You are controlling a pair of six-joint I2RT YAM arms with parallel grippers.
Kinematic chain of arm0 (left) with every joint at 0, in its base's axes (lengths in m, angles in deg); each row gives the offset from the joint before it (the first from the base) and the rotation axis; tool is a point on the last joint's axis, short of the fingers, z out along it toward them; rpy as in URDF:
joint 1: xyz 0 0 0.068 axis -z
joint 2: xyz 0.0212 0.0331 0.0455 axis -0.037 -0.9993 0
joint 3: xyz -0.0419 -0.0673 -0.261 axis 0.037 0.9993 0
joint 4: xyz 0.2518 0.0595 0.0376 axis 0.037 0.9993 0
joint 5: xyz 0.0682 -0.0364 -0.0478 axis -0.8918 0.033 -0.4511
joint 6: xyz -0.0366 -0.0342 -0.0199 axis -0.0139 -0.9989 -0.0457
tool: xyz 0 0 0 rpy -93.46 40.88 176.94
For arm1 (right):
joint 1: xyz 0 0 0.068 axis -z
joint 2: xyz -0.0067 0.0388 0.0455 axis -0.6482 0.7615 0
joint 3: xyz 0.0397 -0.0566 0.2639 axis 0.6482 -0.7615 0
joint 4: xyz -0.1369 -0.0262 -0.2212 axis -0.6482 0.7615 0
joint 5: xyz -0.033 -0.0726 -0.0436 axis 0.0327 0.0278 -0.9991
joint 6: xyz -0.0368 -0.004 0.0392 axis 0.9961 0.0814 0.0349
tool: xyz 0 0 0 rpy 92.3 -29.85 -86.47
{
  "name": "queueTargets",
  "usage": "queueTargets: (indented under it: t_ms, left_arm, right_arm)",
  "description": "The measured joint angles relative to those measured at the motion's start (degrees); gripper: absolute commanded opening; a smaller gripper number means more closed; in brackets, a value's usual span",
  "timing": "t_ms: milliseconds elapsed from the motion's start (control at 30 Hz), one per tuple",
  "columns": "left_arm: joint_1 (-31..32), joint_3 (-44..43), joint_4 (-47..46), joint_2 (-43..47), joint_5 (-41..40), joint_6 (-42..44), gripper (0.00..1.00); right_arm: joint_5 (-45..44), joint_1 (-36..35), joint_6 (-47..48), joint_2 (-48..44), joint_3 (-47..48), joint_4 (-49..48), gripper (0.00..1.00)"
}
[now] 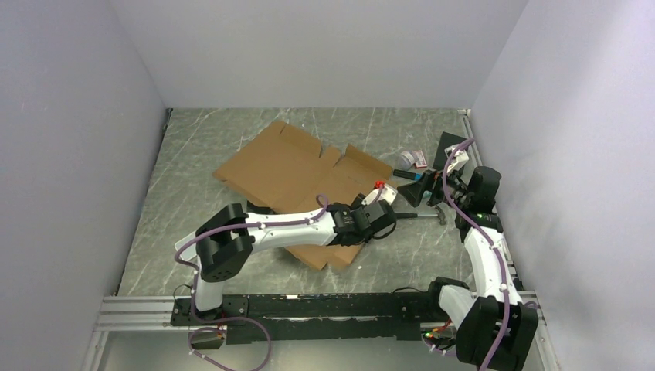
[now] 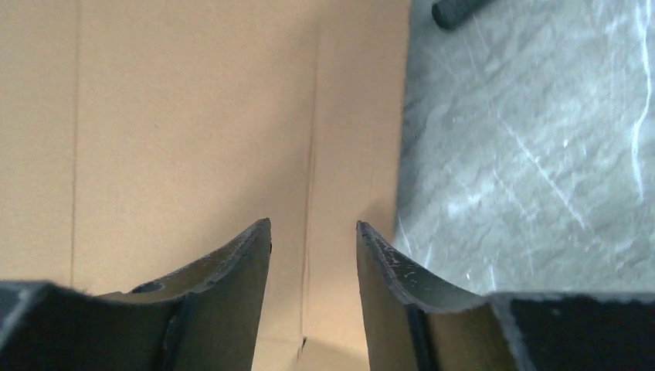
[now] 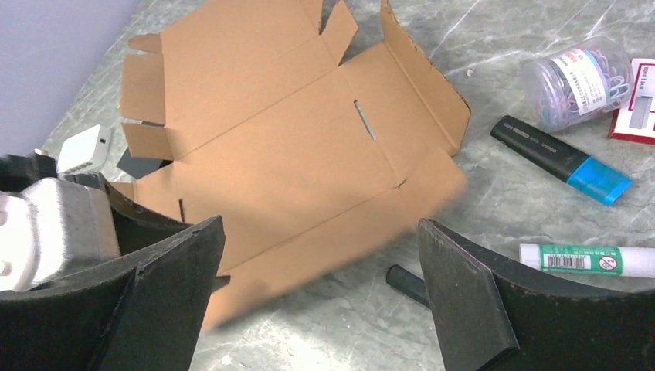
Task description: Fold the paper box
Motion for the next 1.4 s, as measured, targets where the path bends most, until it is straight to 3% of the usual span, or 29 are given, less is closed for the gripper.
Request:
queueTargets:
  t_ms: [167,333,467,667,933,1033,1200,1400]
  left_arm:
    - [-0.09,5.27,-1.14,2.23,6.05,-2.08,0.68]
    - [-2.38,14.88,-4.74,12.72,16.0,-4.42,0.78]
    - [-9.25,23.61,-9.22,26.01,22.6,-7.45,0.89]
    - [-26.62,38.05,-15.39,44.24,30.23,-13.27,0.99]
    - [-48.76,48.94,-14.91,55.45,39.12,-18.69,1.0]
    - [-57.72,52.06,-16.59,56.72,43.19,-21.62,0.95]
    - [-67.67,56.17,-20.7,52.11,47.82,-24.87,0.9]
    - [-73.77,56.57,-27.98,41.46,49.94,-26.23,0.75]
  right_arm:
    - [-0.83,-0.04,0.98,-0.02,0.0,0.09,1.0]
    - [-1.03,-0.07,3.19,-0.13,0.02,1.14,1.0]
    - [-0.96,-0.07,5.29,-0.72,0.02,2.69,1.0]
    - [-0.72,-0.04,6.97,-1.16,0.35,3.52,1.0]
    - [0.09,-0.04,7.45,-1.16,0.37,3.56,1.0]
    - [0.35,-0.07,7.48,-1.16,0.37,3.56,1.0]
    - [0.42,-0.07,7.48,-1.18,0.37,3.56,1.0]
    - [0.87,-0.07,7.45,-1.2,0.37,3.56,1.0]
